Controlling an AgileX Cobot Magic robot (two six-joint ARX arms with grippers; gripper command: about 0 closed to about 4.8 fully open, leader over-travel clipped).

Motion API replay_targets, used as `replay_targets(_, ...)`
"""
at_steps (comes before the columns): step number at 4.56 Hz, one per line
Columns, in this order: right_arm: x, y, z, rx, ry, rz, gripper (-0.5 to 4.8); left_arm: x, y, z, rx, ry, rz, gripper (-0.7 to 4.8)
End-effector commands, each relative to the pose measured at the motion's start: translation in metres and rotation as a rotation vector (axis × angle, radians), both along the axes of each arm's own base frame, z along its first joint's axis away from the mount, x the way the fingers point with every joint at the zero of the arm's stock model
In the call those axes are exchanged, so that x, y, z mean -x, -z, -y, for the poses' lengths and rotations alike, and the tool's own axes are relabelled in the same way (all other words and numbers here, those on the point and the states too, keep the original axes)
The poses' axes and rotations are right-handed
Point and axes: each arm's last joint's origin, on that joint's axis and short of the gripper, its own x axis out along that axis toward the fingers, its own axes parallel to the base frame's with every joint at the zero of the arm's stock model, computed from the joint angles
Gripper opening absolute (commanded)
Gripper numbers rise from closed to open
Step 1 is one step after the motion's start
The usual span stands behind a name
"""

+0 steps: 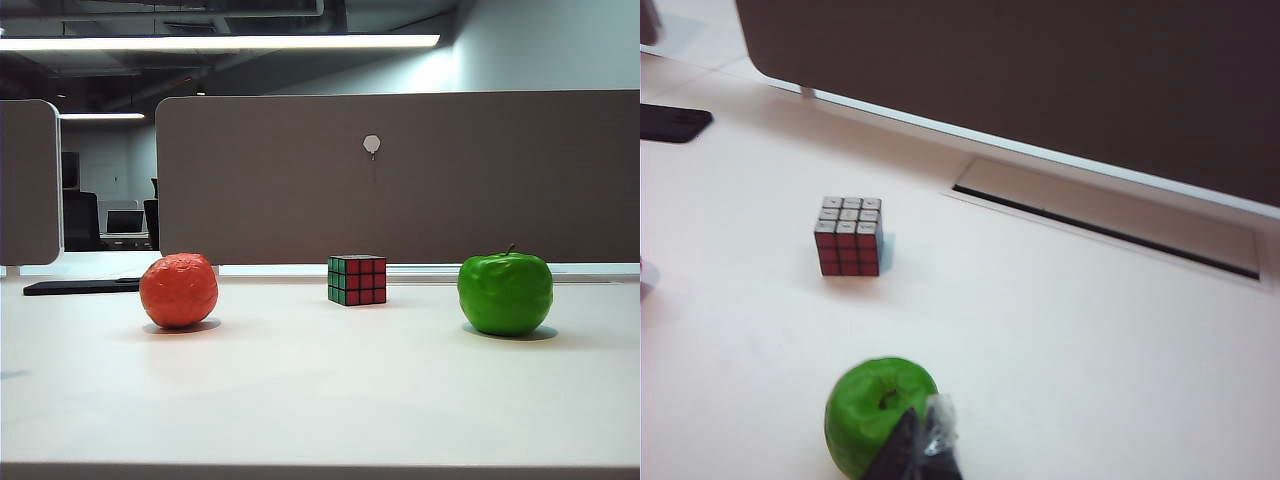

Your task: Move all the fruits on the tabletop near the face of the Rubik's cube that has the color most similar to each fruit.

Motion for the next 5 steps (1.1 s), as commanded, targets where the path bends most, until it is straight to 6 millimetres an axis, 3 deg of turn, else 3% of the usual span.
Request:
replay_targets(1,-0.078,0.002,-0.029,-0.029,-0.063,-0.193,0.03,-0.094,-0.037,0.016,-0.062,0.075,-0.108,-0.06)
replay_targets(3,-0.096,0.011,-0.038,-0.02,-0.084,-0.232,1.04,-0.099,-0.031,0.02,-0.066,0.089,-0.133,-0.06)
replay_targets(4,-0.122,0.048,-0.043,0.006,-0.075,-0.382,3.05,-0.102,-0.034,0.019,-0.065,0.057,-0.096,-0.06)
replay_targets(5,-0.125,0.044,-0.043,0.0,-0.075,-0.339,2.94,-0.102,-0.034,0.019,-0.065,0.057,-0.096,-0.06)
